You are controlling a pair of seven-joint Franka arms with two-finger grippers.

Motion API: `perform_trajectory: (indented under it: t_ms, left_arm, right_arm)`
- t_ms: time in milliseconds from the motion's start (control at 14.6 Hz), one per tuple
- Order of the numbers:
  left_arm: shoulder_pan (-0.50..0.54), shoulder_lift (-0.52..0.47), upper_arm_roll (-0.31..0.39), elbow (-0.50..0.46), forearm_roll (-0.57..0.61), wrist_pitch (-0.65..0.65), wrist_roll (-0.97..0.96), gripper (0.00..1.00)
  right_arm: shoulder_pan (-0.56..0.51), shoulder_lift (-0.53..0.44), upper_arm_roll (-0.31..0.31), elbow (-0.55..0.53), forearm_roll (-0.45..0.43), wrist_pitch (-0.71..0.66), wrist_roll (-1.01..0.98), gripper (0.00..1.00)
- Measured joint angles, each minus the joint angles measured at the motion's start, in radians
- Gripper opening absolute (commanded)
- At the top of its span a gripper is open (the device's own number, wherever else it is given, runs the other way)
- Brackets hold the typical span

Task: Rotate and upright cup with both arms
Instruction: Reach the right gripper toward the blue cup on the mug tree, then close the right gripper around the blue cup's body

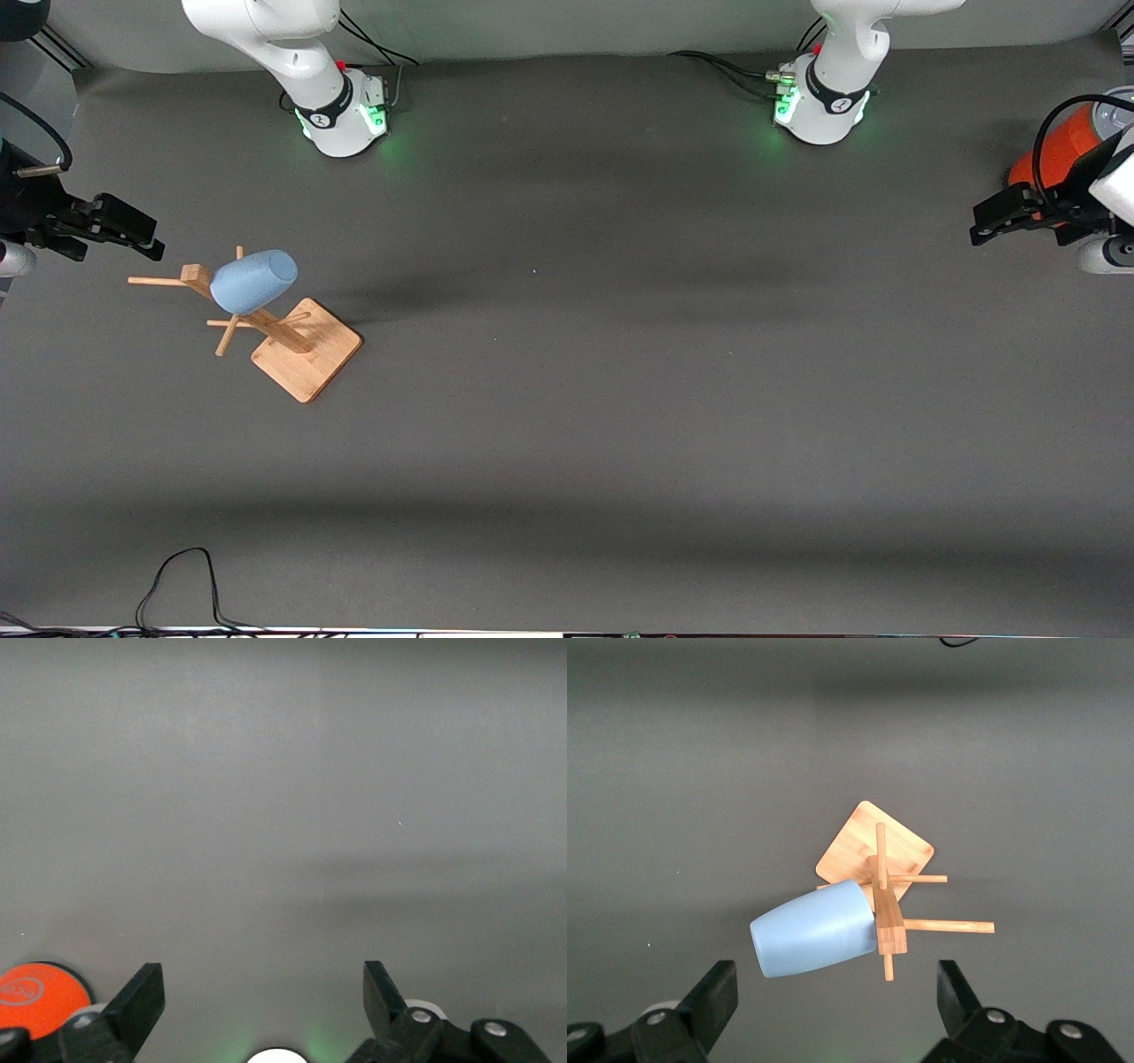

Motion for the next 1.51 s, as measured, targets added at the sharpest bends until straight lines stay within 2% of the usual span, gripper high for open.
perform_trajectory:
  t_ms: [754,1028,1302,1508]
  left_arm:
    - [0.000,0.000,0.000,0.000,0.000,0.000,0.000,1.00]
    - [0.000,0.000,0.000,0.000,0.000,0.001,0.000,1.00]
    - [0.000,0.000,0.000,0.000,0.000,0.001,0.000,1.00]
    - [0.000,0.000,0.000,0.000,0.000,0.001,0.000,1.00]
  right_arm:
    - [0.000,0.000,0.003,0.003,0.003,0.064,-0.051,1.00]
    - [-0.001,0.007,0.002,-0.003,0.046,0.040,0.199,1.00]
    - [-0.001,0.009,0.001,-0.051,0.164,0.007,0.632,1.00]
    - [-0.002,0.011,-0.002,-0.093,0.208,0.007,0.898,1.00]
